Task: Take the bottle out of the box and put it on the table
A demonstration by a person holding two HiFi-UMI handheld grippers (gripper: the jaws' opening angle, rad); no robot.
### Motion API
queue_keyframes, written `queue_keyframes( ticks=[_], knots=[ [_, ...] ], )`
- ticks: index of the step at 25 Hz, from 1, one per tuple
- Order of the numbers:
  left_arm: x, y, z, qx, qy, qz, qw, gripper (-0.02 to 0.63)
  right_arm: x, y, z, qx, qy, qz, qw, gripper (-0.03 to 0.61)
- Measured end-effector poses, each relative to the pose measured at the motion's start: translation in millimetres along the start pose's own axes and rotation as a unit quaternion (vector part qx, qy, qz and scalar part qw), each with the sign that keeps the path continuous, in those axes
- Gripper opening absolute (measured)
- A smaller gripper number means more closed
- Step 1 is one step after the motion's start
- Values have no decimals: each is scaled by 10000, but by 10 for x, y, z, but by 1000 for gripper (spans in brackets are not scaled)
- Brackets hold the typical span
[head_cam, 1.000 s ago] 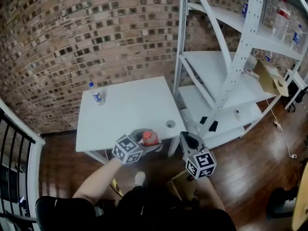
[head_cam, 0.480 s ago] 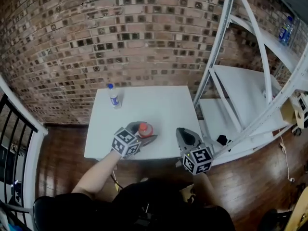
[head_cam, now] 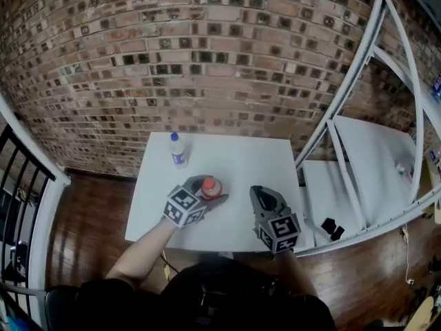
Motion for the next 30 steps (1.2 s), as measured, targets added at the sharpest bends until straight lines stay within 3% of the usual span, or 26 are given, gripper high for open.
queue_keyframes(
  ticks=[14, 25, 30],
  knots=[
    [785, -172, -632, -121, -480, 313, 9983, 327, -770, -110, -735, 50, -326, 254, 9991, 5],
    [1346, 247, -1279, 220, -1556, 789, 9844, 328, -1325, 427, -989, 594, -199, -288, 9976, 5],
    [1550, 445, -1561, 459, -1645, 963, 9806, 328, -1478, 661, -1133, 706, -318, -653, 9949, 5]
  ],
)
Point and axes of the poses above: the fingertips, and each gripper's own axes: z backward along the fingers, x to its left, y out of its underside, the point moved 9 cm from there along z, backward along the fingers, and after that the axes turned 2 degrees about -z, right-handed, at the moved point
